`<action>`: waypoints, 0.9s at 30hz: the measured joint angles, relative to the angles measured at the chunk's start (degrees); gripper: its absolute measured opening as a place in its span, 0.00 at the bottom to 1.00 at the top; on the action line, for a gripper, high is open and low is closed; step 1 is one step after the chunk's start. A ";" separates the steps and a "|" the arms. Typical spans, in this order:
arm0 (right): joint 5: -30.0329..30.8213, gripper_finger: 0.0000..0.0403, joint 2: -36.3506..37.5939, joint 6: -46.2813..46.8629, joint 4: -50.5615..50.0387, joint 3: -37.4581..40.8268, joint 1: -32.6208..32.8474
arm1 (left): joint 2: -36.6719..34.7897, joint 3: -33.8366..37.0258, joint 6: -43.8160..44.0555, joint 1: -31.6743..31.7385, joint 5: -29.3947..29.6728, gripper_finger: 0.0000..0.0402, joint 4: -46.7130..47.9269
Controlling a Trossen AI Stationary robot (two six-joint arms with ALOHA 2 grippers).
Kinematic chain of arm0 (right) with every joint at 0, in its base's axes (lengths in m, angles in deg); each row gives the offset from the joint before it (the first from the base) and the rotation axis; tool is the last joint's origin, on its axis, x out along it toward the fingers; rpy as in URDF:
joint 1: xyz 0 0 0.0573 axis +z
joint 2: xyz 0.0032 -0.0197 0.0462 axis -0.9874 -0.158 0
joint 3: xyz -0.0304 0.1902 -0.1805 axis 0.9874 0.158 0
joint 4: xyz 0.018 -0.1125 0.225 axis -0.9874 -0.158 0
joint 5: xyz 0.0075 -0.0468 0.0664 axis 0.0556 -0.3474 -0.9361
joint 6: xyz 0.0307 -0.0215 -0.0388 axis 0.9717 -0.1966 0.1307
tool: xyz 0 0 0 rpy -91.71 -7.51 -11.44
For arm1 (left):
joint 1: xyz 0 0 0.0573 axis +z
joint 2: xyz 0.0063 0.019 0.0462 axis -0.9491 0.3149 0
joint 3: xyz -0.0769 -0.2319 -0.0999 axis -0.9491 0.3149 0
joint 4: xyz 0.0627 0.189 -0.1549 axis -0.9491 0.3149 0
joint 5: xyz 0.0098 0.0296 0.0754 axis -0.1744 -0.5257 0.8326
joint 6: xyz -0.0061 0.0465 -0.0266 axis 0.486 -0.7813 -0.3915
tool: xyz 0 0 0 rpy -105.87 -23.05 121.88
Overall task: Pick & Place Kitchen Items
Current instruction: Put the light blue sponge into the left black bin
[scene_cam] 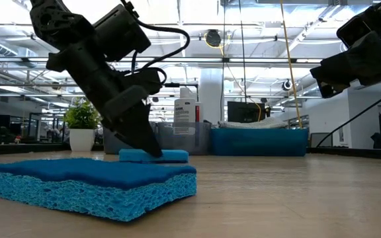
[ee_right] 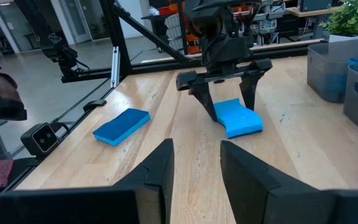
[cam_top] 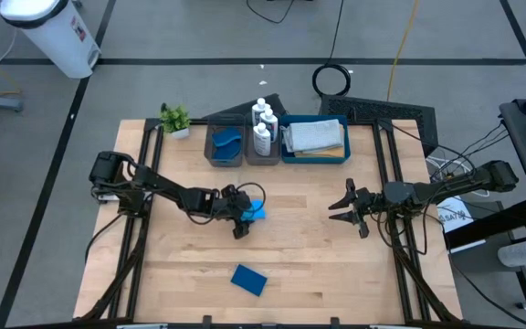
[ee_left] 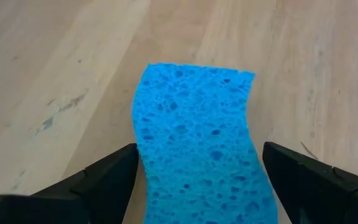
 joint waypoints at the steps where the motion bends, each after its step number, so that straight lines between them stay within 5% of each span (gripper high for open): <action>1: 0.00 0.25 -0.02 -0.01 0.00 0.00 0.00 | 0.00 0.00 -0.49 -0.08 0.06 0.87 0.00; 27: 0.00 0.25 0.00 0.00 -0.05 0.02 0.01 | -0.13 -0.09 -5.64 -2.47 -0.16 0.87 2.89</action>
